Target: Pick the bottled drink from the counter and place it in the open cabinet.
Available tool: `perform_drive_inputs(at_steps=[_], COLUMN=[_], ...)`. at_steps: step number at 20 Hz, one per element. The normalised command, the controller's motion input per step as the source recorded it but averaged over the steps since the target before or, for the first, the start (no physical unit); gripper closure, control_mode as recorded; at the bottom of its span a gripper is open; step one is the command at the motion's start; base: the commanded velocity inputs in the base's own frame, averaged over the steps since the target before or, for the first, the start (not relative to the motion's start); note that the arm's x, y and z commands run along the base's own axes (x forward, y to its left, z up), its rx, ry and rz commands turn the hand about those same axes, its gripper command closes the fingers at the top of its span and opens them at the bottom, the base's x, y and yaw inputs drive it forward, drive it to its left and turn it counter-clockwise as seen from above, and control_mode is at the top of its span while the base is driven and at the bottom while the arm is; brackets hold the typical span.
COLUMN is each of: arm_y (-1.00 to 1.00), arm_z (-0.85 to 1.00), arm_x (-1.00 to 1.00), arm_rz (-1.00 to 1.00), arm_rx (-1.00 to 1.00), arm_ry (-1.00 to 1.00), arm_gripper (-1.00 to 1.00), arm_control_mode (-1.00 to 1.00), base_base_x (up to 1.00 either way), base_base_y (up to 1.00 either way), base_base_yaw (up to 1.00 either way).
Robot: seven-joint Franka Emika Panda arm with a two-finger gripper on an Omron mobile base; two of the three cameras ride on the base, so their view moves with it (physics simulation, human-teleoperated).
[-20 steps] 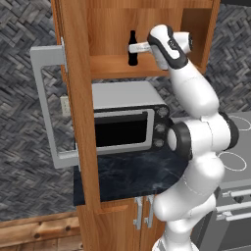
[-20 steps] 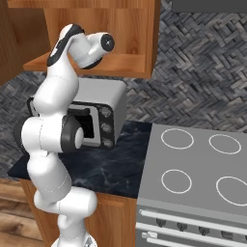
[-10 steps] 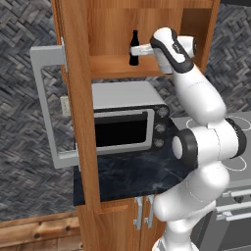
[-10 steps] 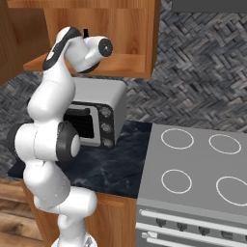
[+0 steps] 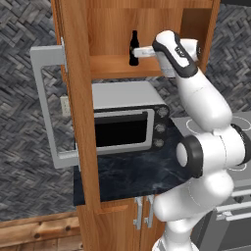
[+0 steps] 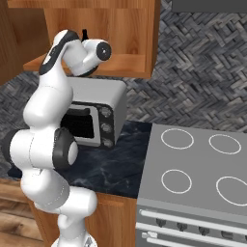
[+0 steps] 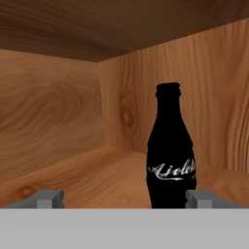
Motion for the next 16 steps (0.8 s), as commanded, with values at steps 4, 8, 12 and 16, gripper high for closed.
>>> perform_drive_inputs(at_steps=[4, 8, 12, 16], arm_y=[-0.08, -0.06, -0.04, -0.05], arm_z=[0.00, 0.02, 0.09, 0.10], arm_x=[-0.29, -0.39, -0.42, -0.51], arm_rz=[-0.04, -0.06, -0.08, -0.08], arm_rx=[0.02, 0.00, 0.00, 0.01], arm_ry=[0.00, 0.00, 0.06, 0.03], arm_gripper=[-1.00, -1.00, -1.00, -1.00], arm_control_mode=[-1.00, -1.00, -1.00, -1.00], base_base_x=[0.00, 0.00, 0.00, 0.00], base_base_y=[0.00, 0.00, 0.00, 0.00], base_base_yaw=[0.00, 0.00, 0.00, 0.00])
